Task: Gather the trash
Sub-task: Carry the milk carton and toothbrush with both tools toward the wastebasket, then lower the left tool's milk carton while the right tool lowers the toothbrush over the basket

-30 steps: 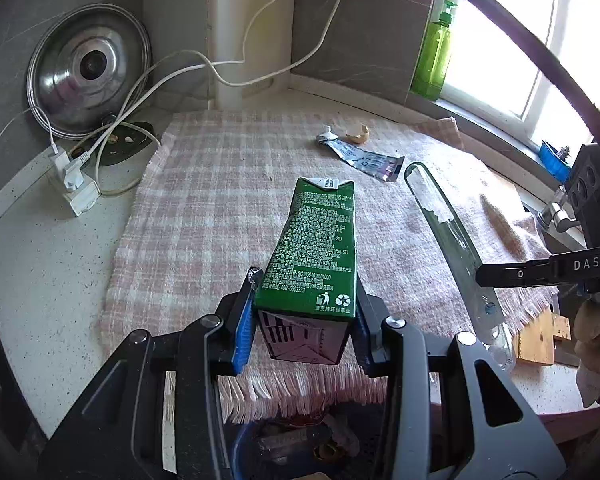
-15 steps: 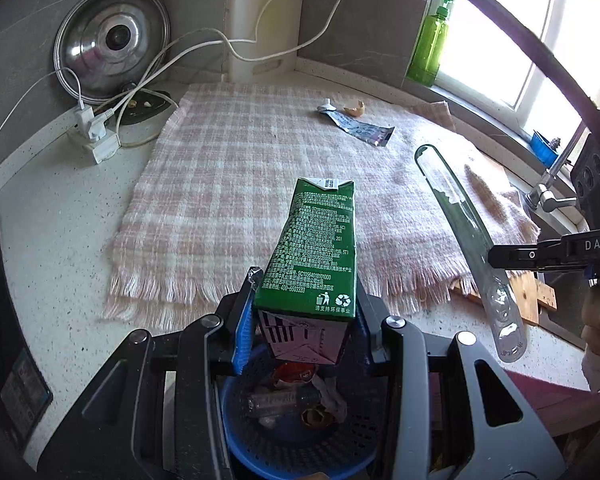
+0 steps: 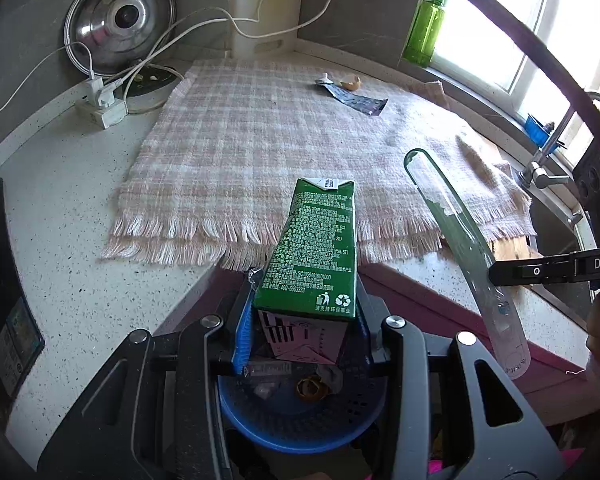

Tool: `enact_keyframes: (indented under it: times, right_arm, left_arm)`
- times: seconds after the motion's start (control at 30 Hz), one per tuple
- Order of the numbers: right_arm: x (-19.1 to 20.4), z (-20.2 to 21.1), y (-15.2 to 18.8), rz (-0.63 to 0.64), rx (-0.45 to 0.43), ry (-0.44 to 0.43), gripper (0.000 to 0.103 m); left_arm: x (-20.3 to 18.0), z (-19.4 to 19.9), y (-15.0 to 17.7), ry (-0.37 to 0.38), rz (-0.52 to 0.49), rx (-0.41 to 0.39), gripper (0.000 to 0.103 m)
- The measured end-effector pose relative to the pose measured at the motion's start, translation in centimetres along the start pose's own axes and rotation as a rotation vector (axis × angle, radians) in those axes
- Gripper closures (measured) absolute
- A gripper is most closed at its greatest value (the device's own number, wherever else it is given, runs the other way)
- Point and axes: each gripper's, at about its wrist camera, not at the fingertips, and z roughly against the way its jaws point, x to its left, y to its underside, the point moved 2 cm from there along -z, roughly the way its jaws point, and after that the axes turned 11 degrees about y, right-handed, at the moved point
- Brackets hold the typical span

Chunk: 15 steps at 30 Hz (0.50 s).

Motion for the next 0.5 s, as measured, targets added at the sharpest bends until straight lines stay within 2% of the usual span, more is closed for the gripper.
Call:
enact_keyframes:
  times: [0.5]
  right_arm:
    - [1.9,-2.8,3.9,0.057,0.095,0.028,0.102]
  left_arm:
    - [0.7,-1.3,4.1,0.005,0.024,0.084,0.063]
